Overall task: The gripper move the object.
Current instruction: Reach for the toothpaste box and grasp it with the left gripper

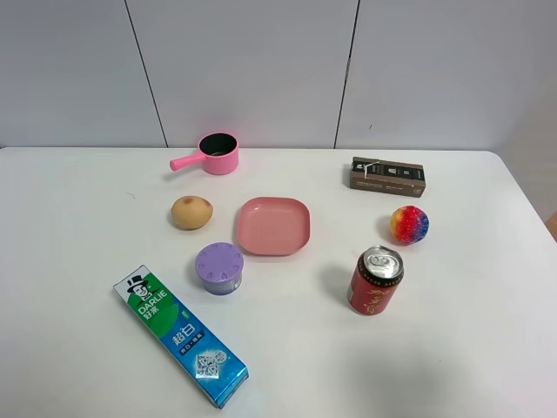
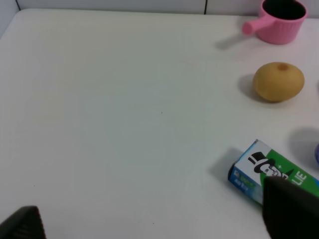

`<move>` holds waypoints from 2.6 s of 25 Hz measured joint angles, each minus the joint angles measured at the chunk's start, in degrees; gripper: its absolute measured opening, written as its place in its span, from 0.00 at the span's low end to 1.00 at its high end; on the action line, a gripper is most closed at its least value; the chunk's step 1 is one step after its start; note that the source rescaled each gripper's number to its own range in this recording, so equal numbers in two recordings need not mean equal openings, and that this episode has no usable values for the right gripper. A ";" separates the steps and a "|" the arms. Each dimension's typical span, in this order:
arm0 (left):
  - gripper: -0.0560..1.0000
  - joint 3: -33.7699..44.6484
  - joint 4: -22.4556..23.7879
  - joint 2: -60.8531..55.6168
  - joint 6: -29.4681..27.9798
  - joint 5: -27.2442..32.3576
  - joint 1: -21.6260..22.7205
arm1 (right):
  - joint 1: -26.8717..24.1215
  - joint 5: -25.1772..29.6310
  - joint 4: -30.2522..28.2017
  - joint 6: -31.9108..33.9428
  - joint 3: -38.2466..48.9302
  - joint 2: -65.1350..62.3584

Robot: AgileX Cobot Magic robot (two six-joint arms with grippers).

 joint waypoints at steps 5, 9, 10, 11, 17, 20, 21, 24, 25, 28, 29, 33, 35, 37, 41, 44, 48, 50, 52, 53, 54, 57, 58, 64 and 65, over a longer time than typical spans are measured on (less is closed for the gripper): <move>0.71 0.00 0.00 0.00 0.00 0.00 0.00 | 0.00 0.00 0.00 0.00 0.00 0.00; 0.71 0.00 0.00 0.00 0.00 0.00 0.00 | 0.00 0.00 0.00 0.00 0.00 0.00; 0.71 0.00 0.00 0.00 0.00 0.00 0.00 | 0.00 0.00 0.00 0.00 0.00 0.00; 0.71 0.00 0.00 0.00 0.00 0.00 0.00 | 0.00 0.00 0.00 0.00 0.00 0.00; 0.71 0.00 0.00 0.00 0.00 0.00 0.00 | 0.00 0.00 0.00 0.00 0.00 0.00; 0.71 0.00 0.00 0.00 0.00 0.00 0.00 | 0.00 0.00 0.00 0.00 0.00 0.00; 0.71 0.00 0.00 0.00 0.00 0.00 0.00 | 0.00 0.00 0.00 0.00 0.00 0.00; 0.71 0.00 0.00 0.00 0.00 0.00 0.00 | 0.00 0.00 0.00 0.00 0.00 0.00; 0.71 0.00 0.00 0.00 0.00 0.00 0.00 | 0.00 0.00 0.00 0.00 0.00 0.00; 0.71 0.00 0.17 0.00 0.00 0.00 0.00 | 0.00 0.00 0.00 0.00 0.00 0.00; 0.71 0.00 0.17 0.00 0.00 0.00 0.00 | 0.00 0.00 0.00 0.00 0.00 0.00; 0.71 0.00 0.17 0.00 0.00 0.00 0.00 | 0.00 0.00 0.00 0.00 0.00 0.00; 0.71 0.00 0.17 0.00 0.00 0.00 0.00 | 0.00 0.00 0.00 0.00 0.00 0.00; 0.71 0.00 0.17 0.00 -0.11 0.00 0.00 | 0.00 0.00 0.00 0.00 0.00 0.00; 0.71 -1.04 -0.95 3.27 -1.78 0.71 0.00 | 0.00 0.05 0.00 0.00 0.00 0.00; 0.71 -4.52 -3.29 11.63 -2.60 2.26 0.00 | 0.00 0.05 0.00 0.00 0.00 0.00; 0.71 -8.94 -5.14 21.45 -3.44 2.94 0.00 | 0.00 0.05 0.00 0.00 0.00 0.00; 0.71 -12.07 -6.57 27.82 -3.95 3.01 0.00 | 0.00 0.05 0.00 0.00 0.00 0.00; 0.71 -14.60 -8.58 34.75 -4.77 3.19 0.00 | 0.00 0.05 0.00 0.00 0.00 0.00; 0.71 -15.77 -9.49 37.57 -4.93 3.70 0.00 | 0.00 0.05 0.00 0.00 0.00 0.00; 0.71 -16.77 -10.03 40.90 -4.99 4.27 0.00 | 0.00 0.05 0.00 0.00 0.00 0.00; 0.71 -18.78 -10.88 49.27 -5.36 5.07 0.00 | 0.00 0.05 0.00 0.00 0.00 0.00; 0.71 -19.05 -11.14 51.82 -5.76 5.07 0.00 | 0.00 0.05 0.00 0.00 0.00 0.00; 0.71 -19.18 -13.94 60.57 -7.96 1.96 0.00 | 0.00 0.05 0.00 0.00 0.00 0.00; 0.71 -19.22 -14.75 61.20 -8.15 0.84 0.00 | 0.00 0.05 0.00 0.00 0.00 0.00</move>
